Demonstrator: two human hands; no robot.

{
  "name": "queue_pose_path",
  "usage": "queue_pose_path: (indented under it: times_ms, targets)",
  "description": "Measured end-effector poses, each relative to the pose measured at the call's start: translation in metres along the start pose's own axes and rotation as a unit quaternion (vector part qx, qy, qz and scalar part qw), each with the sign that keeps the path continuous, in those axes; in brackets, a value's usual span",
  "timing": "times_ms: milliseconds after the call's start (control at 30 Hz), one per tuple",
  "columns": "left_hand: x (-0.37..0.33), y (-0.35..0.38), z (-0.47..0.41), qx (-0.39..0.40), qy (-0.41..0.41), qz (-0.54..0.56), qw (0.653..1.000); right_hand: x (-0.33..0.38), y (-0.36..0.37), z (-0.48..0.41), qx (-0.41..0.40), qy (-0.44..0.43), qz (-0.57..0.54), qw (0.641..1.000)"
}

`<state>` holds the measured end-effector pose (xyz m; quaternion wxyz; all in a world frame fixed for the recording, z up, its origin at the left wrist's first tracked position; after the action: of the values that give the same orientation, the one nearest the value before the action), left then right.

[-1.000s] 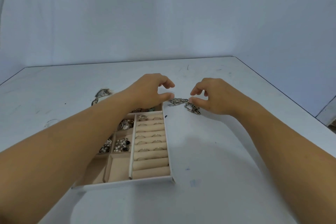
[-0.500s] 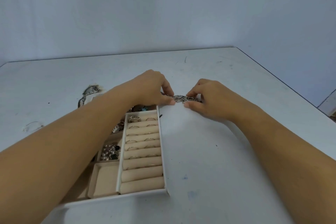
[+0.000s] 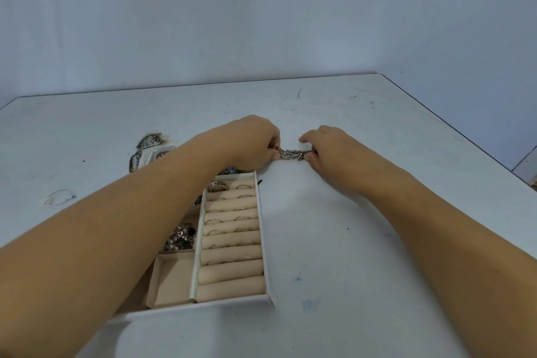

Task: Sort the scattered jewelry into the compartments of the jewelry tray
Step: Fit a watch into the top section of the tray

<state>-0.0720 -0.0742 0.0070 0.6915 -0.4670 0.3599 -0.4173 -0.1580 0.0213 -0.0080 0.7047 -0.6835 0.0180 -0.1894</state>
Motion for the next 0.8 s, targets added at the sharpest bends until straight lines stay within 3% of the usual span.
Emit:
queue_pose_path:
  times_ms: [400,600,800]
  targets:
    - [-0.003,-0.003,0.009,-0.033,-0.028,0.035,0.998,-0.002,0.000,0.004,-0.037,-0.024,0.051,0.998]
    - [-0.009,-0.002,0.015,-0.043,0.000,0.026,0.999,0.001,-0.010,0.006,-0.055,-0.022,0.003,0.998]
    - [-0.007,0.001,0.016,-0.087,0.021,0.127,0.988,0.020,-0.032,0.013,-0.109,-0.077,-0.022,0.991]
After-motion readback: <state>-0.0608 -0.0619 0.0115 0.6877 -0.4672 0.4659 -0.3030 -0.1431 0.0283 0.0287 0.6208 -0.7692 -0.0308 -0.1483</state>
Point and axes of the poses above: each hand's wrist, its own z-axis away from the middle knuckle, its own y-axis out of the palm, x = y × z, the point moved 7 cm from there along -z, towards the middle knuckle, and after that the axes turned 14 degrees about x, right-handed, at the moved point
